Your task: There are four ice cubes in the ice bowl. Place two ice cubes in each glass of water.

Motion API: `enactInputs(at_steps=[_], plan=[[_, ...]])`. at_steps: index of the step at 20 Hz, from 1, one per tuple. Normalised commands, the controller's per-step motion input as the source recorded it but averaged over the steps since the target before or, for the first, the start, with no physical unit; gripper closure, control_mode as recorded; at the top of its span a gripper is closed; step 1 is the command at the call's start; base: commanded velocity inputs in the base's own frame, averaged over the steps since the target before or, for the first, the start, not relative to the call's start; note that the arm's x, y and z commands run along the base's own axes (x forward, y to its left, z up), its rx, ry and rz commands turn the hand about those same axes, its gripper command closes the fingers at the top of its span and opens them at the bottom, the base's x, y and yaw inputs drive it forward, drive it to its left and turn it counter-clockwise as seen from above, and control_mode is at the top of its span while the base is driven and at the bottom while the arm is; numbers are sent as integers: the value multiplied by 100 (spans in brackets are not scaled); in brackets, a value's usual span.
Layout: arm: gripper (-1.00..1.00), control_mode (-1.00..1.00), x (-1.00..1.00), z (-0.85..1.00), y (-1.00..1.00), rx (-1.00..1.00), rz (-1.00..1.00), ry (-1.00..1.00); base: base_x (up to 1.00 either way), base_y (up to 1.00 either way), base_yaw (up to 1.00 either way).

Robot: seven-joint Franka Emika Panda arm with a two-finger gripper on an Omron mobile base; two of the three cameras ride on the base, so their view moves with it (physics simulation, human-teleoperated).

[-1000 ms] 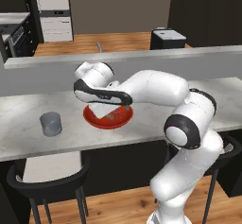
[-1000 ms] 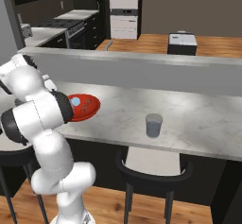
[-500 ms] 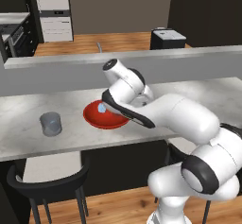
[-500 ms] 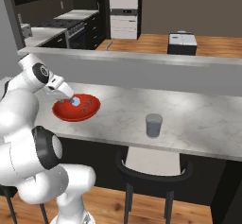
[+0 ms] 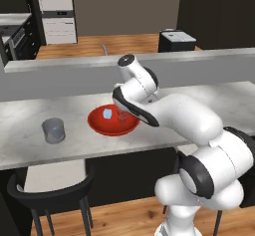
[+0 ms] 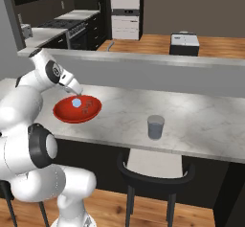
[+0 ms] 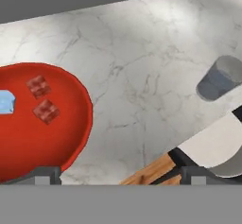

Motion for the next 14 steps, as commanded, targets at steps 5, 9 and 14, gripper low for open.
enactInputs(at_steps=[5,9,14], plan=[[-100,-100,32,-10,29,15,-2,-7,0,0,0],[-100,-100,16,-21,28,19,-1,-5,0,0,0],[-100,-100,16,-21,7,17,-1,-1,0,0,0]])
